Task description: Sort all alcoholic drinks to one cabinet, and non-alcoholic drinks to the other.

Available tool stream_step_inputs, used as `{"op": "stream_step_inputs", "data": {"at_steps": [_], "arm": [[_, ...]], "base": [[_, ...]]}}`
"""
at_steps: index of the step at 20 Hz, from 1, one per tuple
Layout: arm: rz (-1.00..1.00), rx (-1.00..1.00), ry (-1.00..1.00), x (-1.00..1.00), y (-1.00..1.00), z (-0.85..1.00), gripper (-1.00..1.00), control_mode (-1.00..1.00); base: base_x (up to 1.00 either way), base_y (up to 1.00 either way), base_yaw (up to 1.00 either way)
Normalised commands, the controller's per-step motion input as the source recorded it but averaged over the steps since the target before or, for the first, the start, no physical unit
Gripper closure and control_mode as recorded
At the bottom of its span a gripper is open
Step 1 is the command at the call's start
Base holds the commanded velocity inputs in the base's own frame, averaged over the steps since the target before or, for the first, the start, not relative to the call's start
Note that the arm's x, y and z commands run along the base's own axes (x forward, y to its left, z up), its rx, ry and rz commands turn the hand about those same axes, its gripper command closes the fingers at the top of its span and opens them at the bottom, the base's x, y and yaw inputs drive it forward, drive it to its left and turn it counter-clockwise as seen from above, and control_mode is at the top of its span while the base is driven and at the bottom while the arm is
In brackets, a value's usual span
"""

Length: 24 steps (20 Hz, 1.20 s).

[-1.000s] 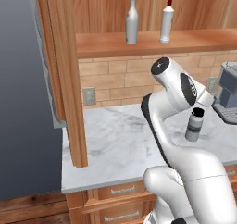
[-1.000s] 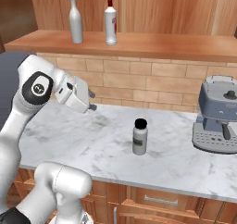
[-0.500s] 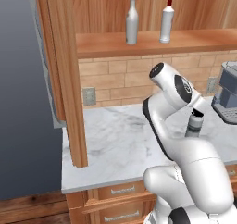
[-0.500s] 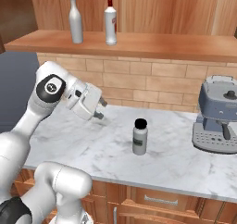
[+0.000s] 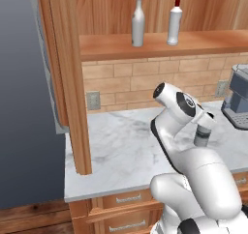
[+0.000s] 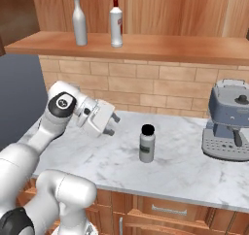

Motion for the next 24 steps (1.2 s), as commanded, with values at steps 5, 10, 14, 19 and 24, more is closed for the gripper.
{"op": "stream_step_inputs", "data": {"at_steps": [5,10,14,19,24], "arm": [[0.00,-0.09,0.00,0.00,-0.02,-0.25,-1.00,-1.00],[0.00,-0.06,0.00,0.04,-0.05,-0.08,-1.00,-1.00],[0.00,-0.05,0.02,0.16,0.00,0.00,-1.00,-1.00],[-0.01,-0.06,0.04,0.15,0.00,0.00,-1.00,-1.00],[-0.04,-0.06,0.09,0.34,0.00,0.00,-1.00,-1.00]], "base": [[0.00,0.00,0.00],[0.00,0.00,0.00],[0.00,0.00,0.00],[0.00,0.00,0.00],[0.00,0.00,0.00]]}}
